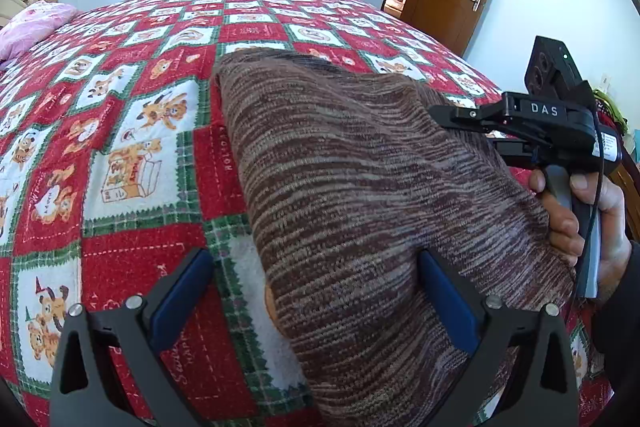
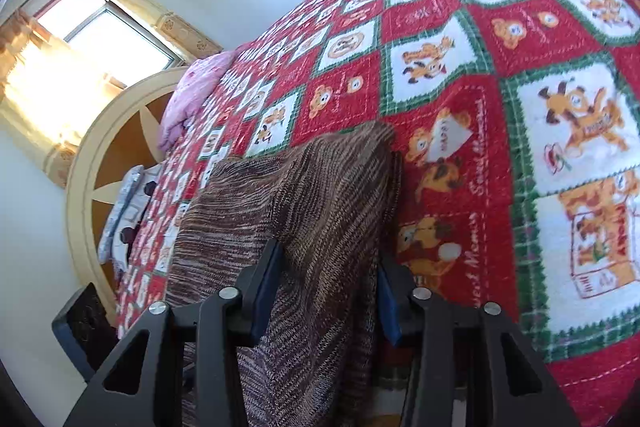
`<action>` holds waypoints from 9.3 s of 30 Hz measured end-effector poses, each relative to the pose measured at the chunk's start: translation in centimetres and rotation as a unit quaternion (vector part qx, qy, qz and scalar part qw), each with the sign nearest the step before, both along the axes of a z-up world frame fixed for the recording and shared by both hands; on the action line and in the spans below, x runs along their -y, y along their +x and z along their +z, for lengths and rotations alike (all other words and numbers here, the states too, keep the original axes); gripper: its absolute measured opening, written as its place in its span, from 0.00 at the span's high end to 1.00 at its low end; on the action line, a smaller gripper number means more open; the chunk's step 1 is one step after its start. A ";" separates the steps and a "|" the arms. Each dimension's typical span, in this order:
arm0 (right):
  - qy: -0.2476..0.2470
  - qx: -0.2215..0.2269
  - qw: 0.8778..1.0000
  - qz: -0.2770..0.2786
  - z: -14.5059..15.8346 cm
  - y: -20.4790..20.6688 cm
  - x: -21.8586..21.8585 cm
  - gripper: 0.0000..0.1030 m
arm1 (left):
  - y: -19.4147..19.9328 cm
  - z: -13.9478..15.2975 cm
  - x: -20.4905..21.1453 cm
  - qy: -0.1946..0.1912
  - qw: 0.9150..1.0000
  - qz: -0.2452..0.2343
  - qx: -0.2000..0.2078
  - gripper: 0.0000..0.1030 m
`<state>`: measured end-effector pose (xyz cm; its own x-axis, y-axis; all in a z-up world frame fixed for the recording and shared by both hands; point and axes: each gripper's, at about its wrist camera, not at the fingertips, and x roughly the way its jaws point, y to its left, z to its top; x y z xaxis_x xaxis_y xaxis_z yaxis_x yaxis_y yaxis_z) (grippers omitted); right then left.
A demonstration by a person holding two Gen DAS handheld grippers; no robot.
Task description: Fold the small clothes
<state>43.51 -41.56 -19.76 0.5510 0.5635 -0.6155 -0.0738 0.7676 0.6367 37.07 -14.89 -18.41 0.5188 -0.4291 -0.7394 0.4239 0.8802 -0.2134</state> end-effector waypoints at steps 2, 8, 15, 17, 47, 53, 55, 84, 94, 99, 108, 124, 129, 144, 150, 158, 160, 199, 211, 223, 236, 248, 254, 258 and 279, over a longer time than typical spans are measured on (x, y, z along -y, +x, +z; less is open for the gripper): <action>0.015 -0.007 1.000 -0.006 -0.4 0.1 0.5 0.67 | 0.0 0.0 0.0 -0.002 1.000 -0.001 0.000 0.00; -0.041 0.004 0.999 -0.016 0.2 -0.2 -1.2 0.70 | 0.2 -0.1 -0.2 -0.013 1.000 -0.006 -0.004 0.00; -0.040 0.012 0.999 -0.025 -0.1 -0.5 -0.9 0.70 | 0.0 0.0 -0.1 -0.012 1.000 -0.009 -0.001 0.04; -0.034 0.008 0.999 -0.028 -0.2 -0.4 -0.7 0.70 | -0.3 0.2 0.2 -0.009 1.000 -0.019 0.000 0.15; -0.024 0.078 0.996 0.028 6.8 -8.6 -10.5 0.85 | -7.8 6.7 -5.9 0.019 0.999 -0.015 0.035 0.71; -0.010 0.084 0.995 0.055 7.4 -9.3 -14.7 0.85 | -9.5 7.5 -9.4 0.025 0.999 0.016 0.043 0.71; -0.007 0.083 0.995 0.063 7.4 -9.2 -16.1 0.85 | -10.0 7.7 -10.6 0.026 0.998 0.027 0.047 0.71; 0.009 0.100 0.970 0.220 10.1 -10.4 -37.3 0.85 | -16.8 9.6 -26.0 0.034 0.977 0.185 0.101 0.71; -0.011 0.078 0.964 0.255 9.3 -9.8 -42.0 0.85 | -17.7 8.1 -28.5 0.042 0.971 0.212 0.103 0.71; -0.031 0.068 0.959 0.274 8.6 -9.5 -44.0 0.85 | -18.2 6.8 -29.9 0.024 0.972 0.222 0.079 0.71; -0.058 0.044 0.954 0.290 6.5 -8.7 -47.2 0.85 | -18.7 4.5 -30.5 0.034 0.971 0.230 0.060 0.71; -0.067 0.000 0.960 0.270 2.6 -8.2 -46.9 0.77 | -19.5 0.8 -31.0 0.034 0.972 0.227 0.042 0.70; -0.059 -0.006 0.961 0.270 2.1 -9.8 -44.3 0.53 | -19.5 0.6 -31.1 0.028 0.972 0.229 0.043 0.70; -0.068 -0.005 0.948 0.310 0.2 -17.3 -39.1 0.39 | -21.2 5.8 -33.5 0.082 0.943 0.292 0.139 0.22; -0.105 0.007 0.944 0.314 1.0 -19.3 -39.2 0.89 | -16.7 2.8 -34.2 0.137 0.929 0.323 0.115 0.22; -0.097 -0.017 0.949 0.299 -1.2 -21.1 -36.1 0.89 | -16.0 0.5 -33.2 0.169 0.918 0.338 0.120 0.05; -0.099 -0.022 0.949 0.299 -1.1 -21.1 -36.1 0.89 | -16.1 0.4 -33.3 0.165 0.913 0.350 0.126 0.03; -0.211 0.254 0.933 0.143 10.5 -37.3 -33.0 0.41 | -28.0 8.2 -25.6 0.130 0.937 0.271 0.176 0.00; -0.203 0.260 0.937 0.120 10.8 -37.6 -32.3 0.41 | -28.4 8.6 -25.0 0.130 0.936 0.274 0.181 0.00; -0.205 0.255 0.935 0.134 10.4 -37.9 -33.0 0.41 | -28.5 9.0 -25.1 0.131 0.935 0.274 0.184 0.00; -0.204 0.262 0.933 0.135 10.5 -38.1 -33.1 0.40 | -28.5 8.9 -24.9 0.130 0.935 0.274 0.185 0.00; -0.202 0.269 0.933 0.131 10.8 -38.3 -33.1 0.40 | -28.5 8.9 -24.8 0.130 0.935 0.273 0.184 0.00; -0.202 0.280 0.930 0.125 11.2 -38.7 -33.1 0.40 | -28.5 9.0 -24.7 0.128 0.936 0.273 0.184 0.00; -0.201 0.288 0.928 0.121 11.4 -38.9 -33.0 0.40 | -28.5 9.1 -24.4 0.124 0.937 0.269 0.185 0.00; -0.205 0.293 0.926 0.122 11.4 -39.4 -33.7 0.40 | -28.2 9.7 -26.0 0.128 0.929 0.293 0.188 0.00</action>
<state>4.14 -7.91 -8.33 0.7446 0.5005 -0.4417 -0.5179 0.8506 0.0908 8.86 11.14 -8.75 0.8498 0.1737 -0.4977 -0.1422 0.9847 0.1008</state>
